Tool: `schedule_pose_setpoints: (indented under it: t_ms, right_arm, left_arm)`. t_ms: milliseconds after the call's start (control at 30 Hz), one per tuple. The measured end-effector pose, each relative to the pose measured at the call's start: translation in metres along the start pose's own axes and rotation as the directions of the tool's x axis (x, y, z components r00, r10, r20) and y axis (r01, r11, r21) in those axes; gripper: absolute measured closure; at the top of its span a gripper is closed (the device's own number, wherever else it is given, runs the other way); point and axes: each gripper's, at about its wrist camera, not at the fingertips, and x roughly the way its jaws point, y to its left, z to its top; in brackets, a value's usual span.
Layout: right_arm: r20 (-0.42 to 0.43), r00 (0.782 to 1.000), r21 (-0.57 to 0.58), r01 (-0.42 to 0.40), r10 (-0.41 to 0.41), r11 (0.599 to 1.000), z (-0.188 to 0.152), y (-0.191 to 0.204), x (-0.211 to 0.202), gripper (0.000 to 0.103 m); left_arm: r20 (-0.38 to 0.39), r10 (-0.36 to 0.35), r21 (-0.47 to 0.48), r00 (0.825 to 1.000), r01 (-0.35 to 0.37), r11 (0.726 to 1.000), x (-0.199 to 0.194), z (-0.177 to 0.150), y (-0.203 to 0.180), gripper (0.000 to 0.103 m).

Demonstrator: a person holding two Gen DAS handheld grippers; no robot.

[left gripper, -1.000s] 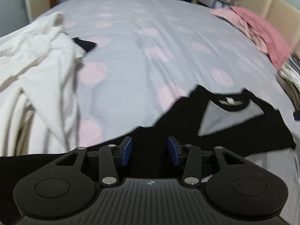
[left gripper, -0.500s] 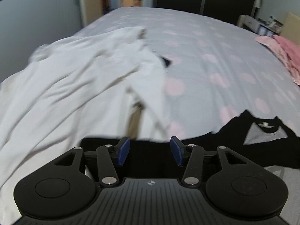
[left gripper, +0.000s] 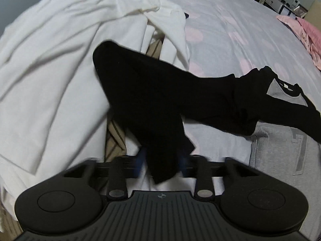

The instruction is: Fold clothes

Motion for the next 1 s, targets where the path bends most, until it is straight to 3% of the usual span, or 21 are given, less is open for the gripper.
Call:
schedule_pose_setpoints:
  t_ms: [67,200,333,433,567,700,833,1000]
  right_arm:
    - [0.012,1.0,-0.004,-0.01,0.01,1.0,-0.004,0.004,-0.008,0.066]
    - [0.029,1.0,-0.016,-0.009,0.01,1.0,-0.01,0.01,-0.017,0.066]
    - [0.03,0.999,-0.01,-0.015,0.015,1.0,-0.011,0.012,-0.021,0.066]
    - [0.031,0.999,-0.02,-0.017,0.018,1.0,-0.01,0.015,-0.023,0.066]
    - [0.041,0.999,-0.03,-0.024,0.025,0.999,-0.006,0.017,-0.025,0.065]
    - [0.045,0.999,-0.039,-0.022,0.024,0.999,-0.004,0.016,-0.025,0.065]
    - [0.036,0.999,-0.035,-0.016,0.017,0.999,-0.004,0.015,-0.021,0.065]
    - [0.023,1.0,-0.035,-0.02,0.02,0.999,-0.005,0.02,-0.018,0.065]
  left_arm:
    - [0.037,-0.025,-0.015,0.999,0.026,1.0,-0.006,-0.001,0.004,0.094]
    - [0.153,-0.05,0.021,0.987,0.048,0.999,-0.043,0.005,-0.004,0.096]
    - [0.199,-0.083,0.077,0.977,0.069,0.995,-0.084,0.025,-0.015,0.098]
    - [0.166,-0.08,0.065,0.983,0.07,0.995,-0.093,0.036,-0.012,0.098]
    - [0.112,-0.067,-0.018,0.991,0.069,0.997,-0.074,0.037,0.0,0.098]
    - [0.16,-0.08,-0.01,0.984,0.082,0.997,-0.073,0.027,0.001,0.1]
    - [0.256,-0.128,0.069,0.958,0.114,0.991,-0.094,0.027,-0.018,0.1]
    - [0.354,-0.283,0.213,0.891,0.217,0.953,-0.14,0.046,-0.069,0.1]
